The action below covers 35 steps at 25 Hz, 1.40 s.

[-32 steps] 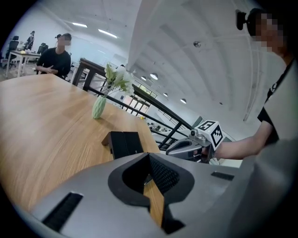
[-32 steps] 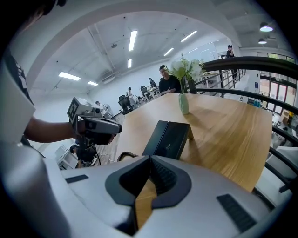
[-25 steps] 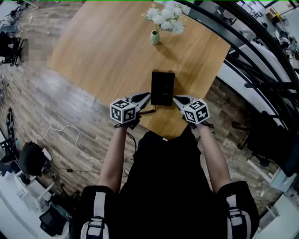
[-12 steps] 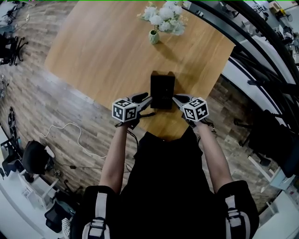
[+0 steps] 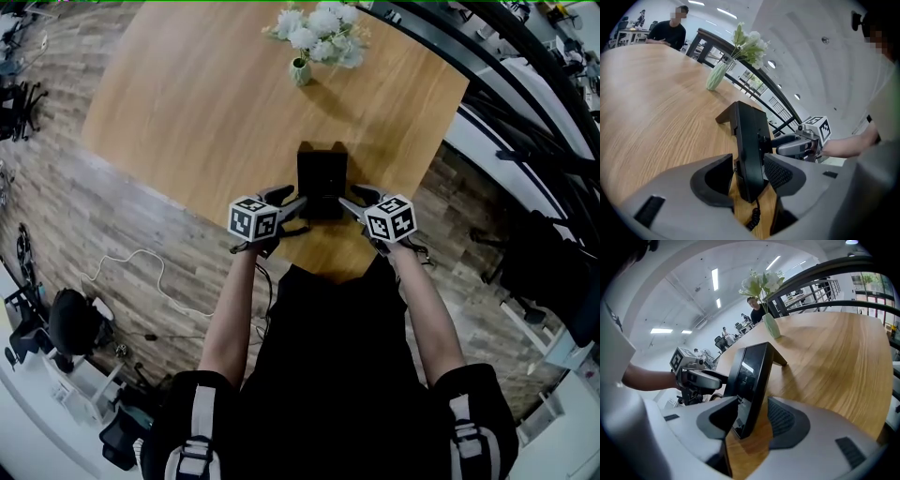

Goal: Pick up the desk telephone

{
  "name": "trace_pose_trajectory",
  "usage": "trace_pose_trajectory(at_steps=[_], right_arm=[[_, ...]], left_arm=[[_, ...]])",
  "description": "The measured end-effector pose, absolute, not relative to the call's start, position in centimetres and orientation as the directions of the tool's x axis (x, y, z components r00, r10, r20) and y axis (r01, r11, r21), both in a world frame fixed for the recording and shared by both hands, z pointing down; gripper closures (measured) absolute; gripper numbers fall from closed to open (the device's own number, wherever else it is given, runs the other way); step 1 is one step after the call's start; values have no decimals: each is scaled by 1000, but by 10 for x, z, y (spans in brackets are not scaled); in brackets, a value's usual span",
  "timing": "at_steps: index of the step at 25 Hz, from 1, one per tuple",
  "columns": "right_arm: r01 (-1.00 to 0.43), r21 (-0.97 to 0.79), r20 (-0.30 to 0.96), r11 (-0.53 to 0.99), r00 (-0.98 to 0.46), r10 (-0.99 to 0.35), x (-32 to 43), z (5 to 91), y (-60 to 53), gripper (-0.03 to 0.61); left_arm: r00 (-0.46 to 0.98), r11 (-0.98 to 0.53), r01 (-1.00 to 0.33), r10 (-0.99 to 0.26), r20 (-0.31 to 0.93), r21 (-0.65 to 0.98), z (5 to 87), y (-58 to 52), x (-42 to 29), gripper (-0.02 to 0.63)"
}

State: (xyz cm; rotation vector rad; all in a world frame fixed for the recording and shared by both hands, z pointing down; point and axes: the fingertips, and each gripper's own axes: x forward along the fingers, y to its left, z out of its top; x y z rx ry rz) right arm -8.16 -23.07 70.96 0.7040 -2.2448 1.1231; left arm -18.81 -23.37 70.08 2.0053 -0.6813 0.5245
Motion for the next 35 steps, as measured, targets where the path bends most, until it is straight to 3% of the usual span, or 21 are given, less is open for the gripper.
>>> trace_pose_trajectory(at_steps=[7,35], right_arm=[[-615,-596,624,516,-759,-183,-95,717,-231,357],[-609,-680,597,408,-783,-173,-109,731,-236,357]], left_arm=[[770,-415,-630,-227,596,656,708,-234,-182,411],[804,-392,-588,-190,564,707,725,-242,-165,393]])
